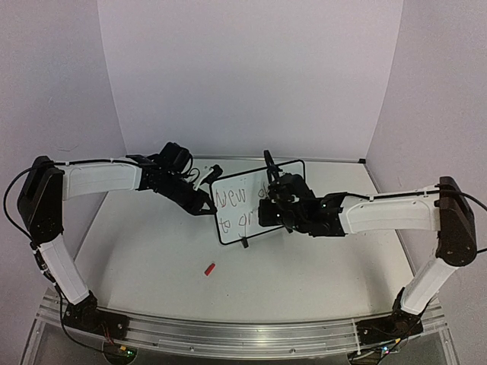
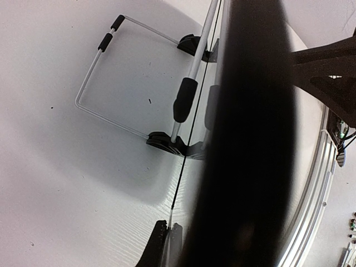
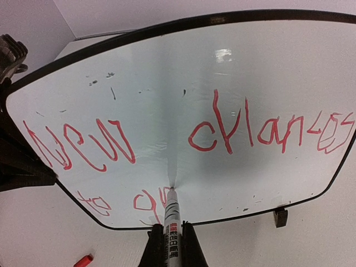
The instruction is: Write a sentence on the whiteboard
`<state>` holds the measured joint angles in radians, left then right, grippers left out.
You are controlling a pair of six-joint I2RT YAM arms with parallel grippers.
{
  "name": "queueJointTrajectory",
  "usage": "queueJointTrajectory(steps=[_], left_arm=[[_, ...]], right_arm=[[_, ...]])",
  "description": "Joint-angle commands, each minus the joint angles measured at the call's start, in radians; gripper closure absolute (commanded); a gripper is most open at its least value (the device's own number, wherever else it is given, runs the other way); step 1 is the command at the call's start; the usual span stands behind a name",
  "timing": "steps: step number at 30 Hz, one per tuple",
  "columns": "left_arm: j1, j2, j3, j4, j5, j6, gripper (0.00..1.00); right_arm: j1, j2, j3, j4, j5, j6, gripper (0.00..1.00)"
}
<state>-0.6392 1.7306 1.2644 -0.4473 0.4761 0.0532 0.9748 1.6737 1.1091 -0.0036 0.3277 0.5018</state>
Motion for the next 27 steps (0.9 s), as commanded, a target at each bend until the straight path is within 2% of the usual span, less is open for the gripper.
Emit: queueJointTrajectory(steps=[1, 10, 15, 18, 27], left_arm=[[-0.008, -0.003, 0.043, -0.035, -0.011, 0.015, 1.00], [-0.008, -0.004, 0.043, -0.035, -0.011, 0.015, 1.00], [-0.008, -0.006, 0.043, -0.036, -0.013, 0.016, 1.00], [-0.009, -0.006, 0.043, -0.034, -0.011, 0.014, 1.00], [-0.009, 0.001, 0.042, -0.033, -0.009, 0.013, 1.00]], right_arm=[[-0.016, -0.024, -0.012, 0.005, 0.040, 0.016, 1.00], [-0.018, -0.041, -0.021, 0.005, 0.024, 0.018, 1.00], [-0.018, -0.117, -0.060, 0.007, -0.026, 0.027, 1.00], [-0.020, -0.151, -0.084, -0.015, -0.004, 0.031, 1.00], [-0.045, -0.109, -0.058, -0.021, -0.015, 0.016, 1.00]])
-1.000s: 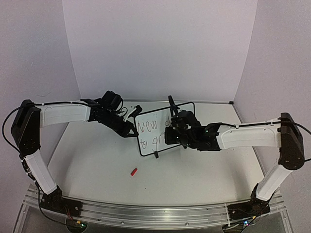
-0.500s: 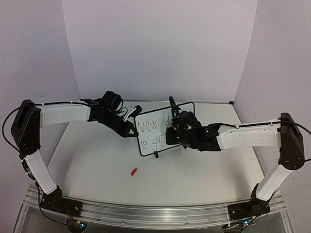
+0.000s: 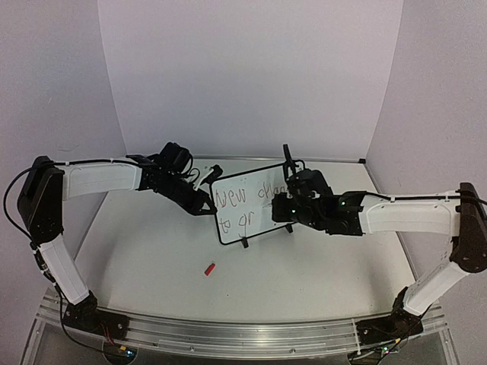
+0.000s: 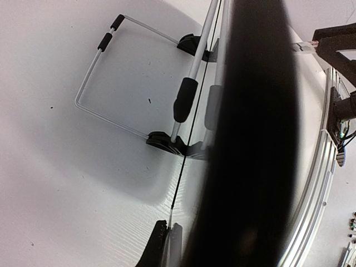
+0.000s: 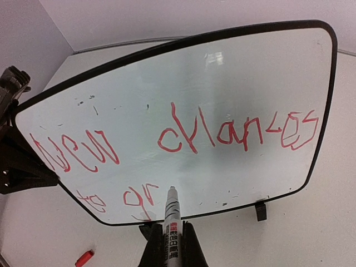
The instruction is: Write a sentence on the whiteboard
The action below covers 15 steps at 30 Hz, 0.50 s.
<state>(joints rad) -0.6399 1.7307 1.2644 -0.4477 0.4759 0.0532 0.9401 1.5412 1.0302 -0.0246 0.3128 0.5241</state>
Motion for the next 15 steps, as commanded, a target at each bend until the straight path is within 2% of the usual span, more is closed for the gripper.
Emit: queueJointTrajectory(steps=[1, 15], left_arm=[[-0.008, 0.002, 0.042, -0.033, -0.008, 0.013, 1.00], [-0.008, 0.001, 0.043, -0.032, -0.010, 0.013, 1.00]], right_arm=[[-0.012, 0.034, 0.029, 0.003, -0.006, -0.009, 1.00], [-0.017, 0.091, 0.067, 0.051, -0.049, -0.020, 1.00]])
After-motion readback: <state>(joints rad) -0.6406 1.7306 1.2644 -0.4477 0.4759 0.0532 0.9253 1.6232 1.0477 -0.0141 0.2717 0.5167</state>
